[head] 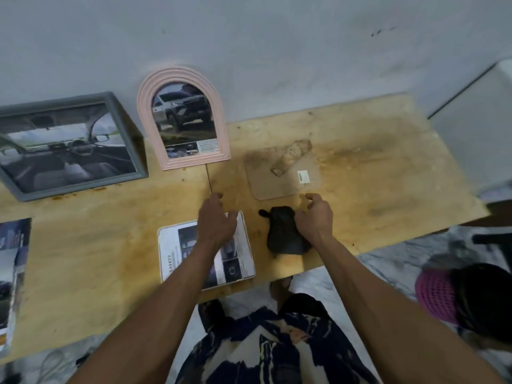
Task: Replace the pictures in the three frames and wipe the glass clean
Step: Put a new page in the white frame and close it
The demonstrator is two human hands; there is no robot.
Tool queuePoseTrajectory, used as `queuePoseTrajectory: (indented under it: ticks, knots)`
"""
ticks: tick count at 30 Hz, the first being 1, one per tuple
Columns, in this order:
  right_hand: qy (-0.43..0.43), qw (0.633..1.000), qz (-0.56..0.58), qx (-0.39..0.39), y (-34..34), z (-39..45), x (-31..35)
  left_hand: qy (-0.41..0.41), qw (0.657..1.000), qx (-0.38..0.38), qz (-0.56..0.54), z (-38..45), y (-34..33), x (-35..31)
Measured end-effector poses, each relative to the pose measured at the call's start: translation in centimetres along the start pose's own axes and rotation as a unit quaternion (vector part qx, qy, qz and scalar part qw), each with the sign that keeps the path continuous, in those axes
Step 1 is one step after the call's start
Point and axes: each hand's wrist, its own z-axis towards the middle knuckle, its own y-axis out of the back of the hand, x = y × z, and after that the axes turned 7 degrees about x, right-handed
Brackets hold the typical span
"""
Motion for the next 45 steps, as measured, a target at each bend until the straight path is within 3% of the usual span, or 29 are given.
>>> queuePoseTrajectory:
  ticks: [7, 14, 18, 24, 31, 35, 45]
  knots:
    - [-0.014, 0.998, 0.013, 0.057, 5.1, 9.2, -1.1, 0.118, 0.991, 0.068, -0.001, 5.8, -3.8, -6.9]
    - [0.005, 0.993, -0.013, 0.116, 5.7, 15.0, -0.9, 0.208, 0.977, 0.018, 0.047, 8.7, -6.0, -9.4]
    - [0.012, 0.993, -0.030, 0.116, 5.4, 15.8, -0.6, 0.233, 0.972, 0.008, 0.014, 10.0, -6.7, -9.4]
    - [-0.050, 0.993, 0.049, 0.095, 5.1, 16.9, -0.7, 0.295, 0.950, -0.062, -0.083, 10.9, -7.1, -9.8]
    - [-0.075, 0.988, 0.102, 0.085, 5.2, 16.4, -0.4, 0.284, 0.951, -0.028, -0.119, 10.3, -6.3, -7.8]
    - [-0.079, 0.983, 0.139, 0.087, 5.2, 14.3, 0.2, 0.248, 0.936, -0.034, -0.245, 8.5, -5.3, -7.6]
    - [-0.067, 0.976, 0.180, 0.105, -0.2, 4.1, 4.5, 0.182, 0.952, -0.036, -0.245, 0.5, 2.6, -0.8]
